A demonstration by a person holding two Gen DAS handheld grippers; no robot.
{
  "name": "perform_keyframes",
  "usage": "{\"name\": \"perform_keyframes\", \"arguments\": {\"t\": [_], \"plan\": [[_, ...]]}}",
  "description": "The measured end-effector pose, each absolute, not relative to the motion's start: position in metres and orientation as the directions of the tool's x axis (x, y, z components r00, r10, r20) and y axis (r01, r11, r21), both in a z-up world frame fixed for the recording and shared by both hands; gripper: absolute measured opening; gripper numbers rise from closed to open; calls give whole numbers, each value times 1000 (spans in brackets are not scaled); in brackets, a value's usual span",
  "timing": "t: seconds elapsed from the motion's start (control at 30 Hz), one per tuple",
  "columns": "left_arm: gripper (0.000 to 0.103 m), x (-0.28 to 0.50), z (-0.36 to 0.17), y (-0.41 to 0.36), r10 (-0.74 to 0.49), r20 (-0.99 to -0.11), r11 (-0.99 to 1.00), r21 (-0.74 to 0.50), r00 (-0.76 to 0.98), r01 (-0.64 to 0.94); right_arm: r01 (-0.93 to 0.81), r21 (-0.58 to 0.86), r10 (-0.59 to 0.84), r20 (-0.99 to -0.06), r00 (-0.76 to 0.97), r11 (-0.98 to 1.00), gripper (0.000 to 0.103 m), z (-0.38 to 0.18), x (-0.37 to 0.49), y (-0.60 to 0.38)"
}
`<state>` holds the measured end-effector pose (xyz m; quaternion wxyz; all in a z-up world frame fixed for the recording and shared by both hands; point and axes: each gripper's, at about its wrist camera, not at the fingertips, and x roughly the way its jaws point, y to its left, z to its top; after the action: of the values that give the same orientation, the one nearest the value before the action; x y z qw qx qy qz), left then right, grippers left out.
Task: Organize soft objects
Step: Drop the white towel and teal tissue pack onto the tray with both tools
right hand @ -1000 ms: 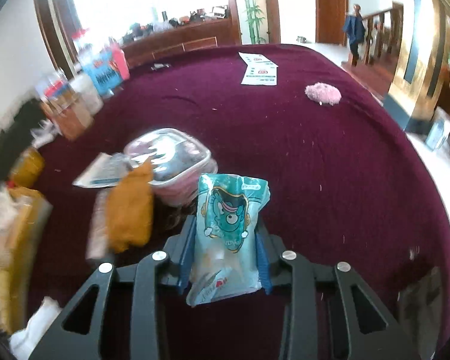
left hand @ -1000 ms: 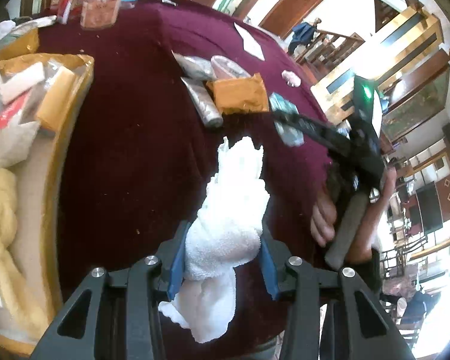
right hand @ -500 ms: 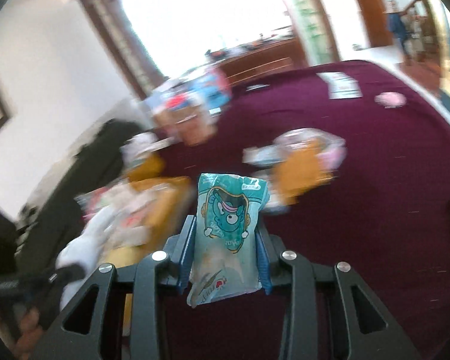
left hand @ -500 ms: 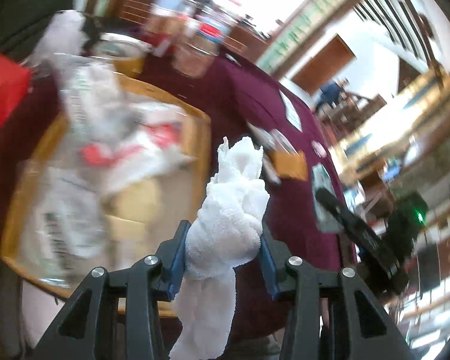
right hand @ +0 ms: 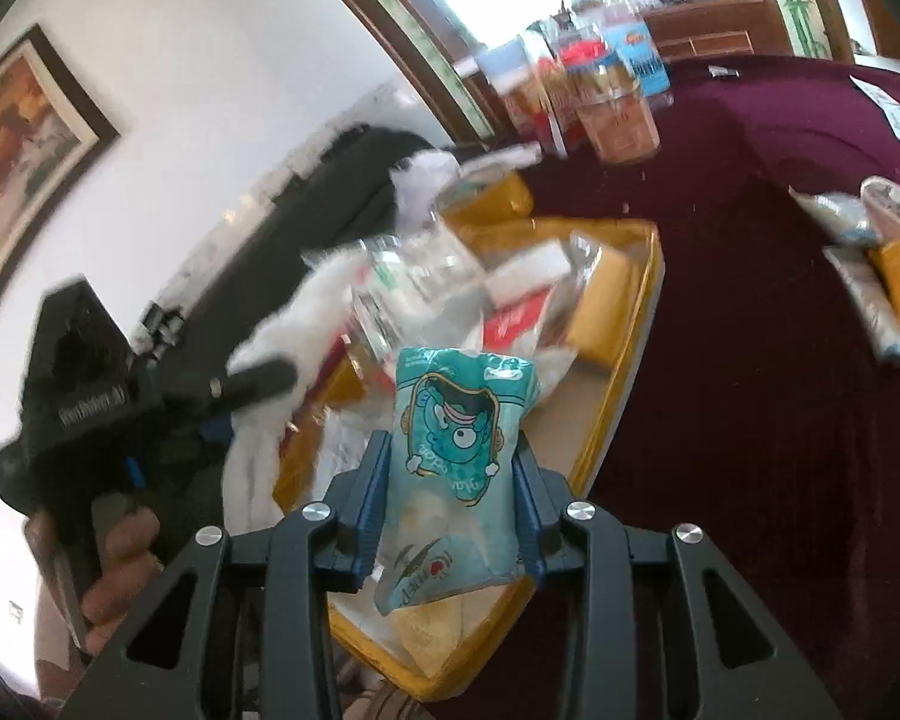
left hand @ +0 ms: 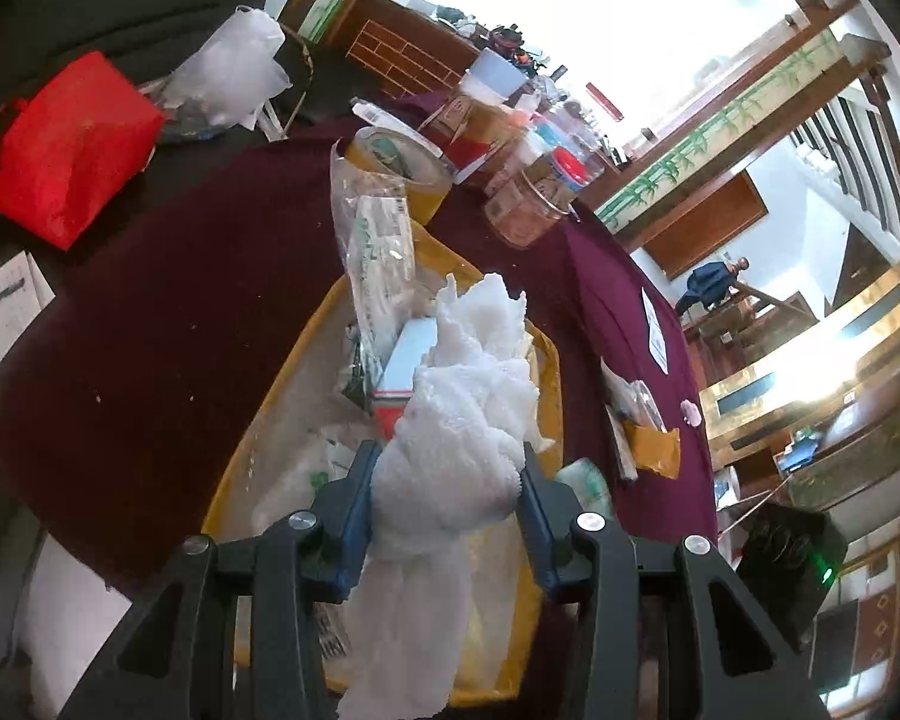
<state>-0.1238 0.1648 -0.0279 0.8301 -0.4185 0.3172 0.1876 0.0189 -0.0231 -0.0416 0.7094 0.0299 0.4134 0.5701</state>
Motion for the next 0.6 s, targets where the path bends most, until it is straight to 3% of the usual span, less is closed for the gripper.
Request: {"name": "perform_keyframes", "arguments": {"t": [0.17,0.27,0.37,0.43,0.53,0.6], "plan": [[45,-110,-29,169,33,-667,593,-586,744,-552,-762,487,781,-623,39,427,39,-57,18,-9],[47,-97,-29,172,70,-685,617,-541,725,-571,-762,487,779,-625,38,428,47,-58,19,-7],[56,-90,-34,168,135,-714,631,-473,687,-615,-765,463,768,-636,66,449,51,-59,17,-4],[70,-85,-37,162,141,-725,655,-443,674,-613,-771,466,772,-633,53,435,61,-59,14,-6],[74,-78,-35,146,152,-735,685,-404,661,-606,-777,484,796,-604,36,402,76,-55,13,-13],[74,-79,-29,137,181,-730,698,-377,659,-609,-777,485,812,-581,57,401,78,-49,13,-23]]}}
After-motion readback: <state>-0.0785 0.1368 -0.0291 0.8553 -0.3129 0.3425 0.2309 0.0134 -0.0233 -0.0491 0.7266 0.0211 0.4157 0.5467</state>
